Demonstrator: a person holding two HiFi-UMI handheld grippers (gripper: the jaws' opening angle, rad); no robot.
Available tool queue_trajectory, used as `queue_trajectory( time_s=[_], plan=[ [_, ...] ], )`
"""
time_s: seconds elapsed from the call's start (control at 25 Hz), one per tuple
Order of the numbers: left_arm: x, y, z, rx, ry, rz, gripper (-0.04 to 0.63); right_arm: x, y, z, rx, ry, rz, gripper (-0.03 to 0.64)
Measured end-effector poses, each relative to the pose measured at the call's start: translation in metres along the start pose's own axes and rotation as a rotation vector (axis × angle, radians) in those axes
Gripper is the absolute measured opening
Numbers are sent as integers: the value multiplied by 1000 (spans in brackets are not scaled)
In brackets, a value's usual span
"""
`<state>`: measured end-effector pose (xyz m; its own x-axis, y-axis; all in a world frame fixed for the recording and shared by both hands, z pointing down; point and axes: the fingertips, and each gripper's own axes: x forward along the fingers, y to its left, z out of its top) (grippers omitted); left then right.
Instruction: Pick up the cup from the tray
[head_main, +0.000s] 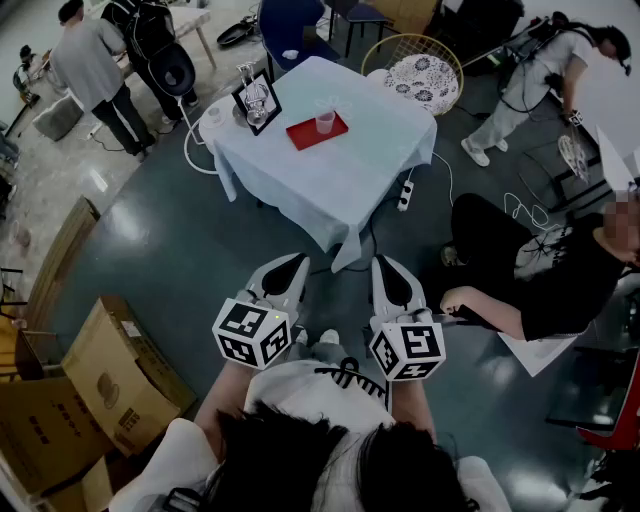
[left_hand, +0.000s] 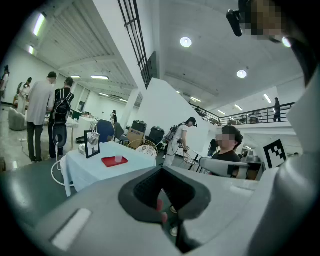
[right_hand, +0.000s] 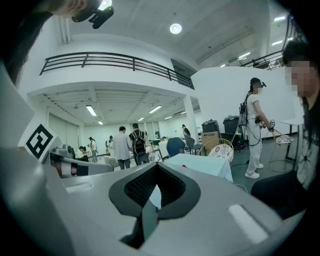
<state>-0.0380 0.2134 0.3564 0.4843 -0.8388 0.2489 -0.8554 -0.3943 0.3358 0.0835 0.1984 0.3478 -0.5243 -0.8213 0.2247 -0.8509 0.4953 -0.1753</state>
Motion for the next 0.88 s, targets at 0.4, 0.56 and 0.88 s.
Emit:
queue_trajectory(
  time_s=[0.4,0.56,0.88],
  plan=[
    [13,-3,8,8,-25,10,1,8,-9,5,-23,-6,12,25],
    [16,-6,7,8,-24,14,1,8,-11,4,-18,-3,15,25],
    [20,-11,1,-13,-22,37,1,3,-28,2,15,5,32,28]
  ],
)
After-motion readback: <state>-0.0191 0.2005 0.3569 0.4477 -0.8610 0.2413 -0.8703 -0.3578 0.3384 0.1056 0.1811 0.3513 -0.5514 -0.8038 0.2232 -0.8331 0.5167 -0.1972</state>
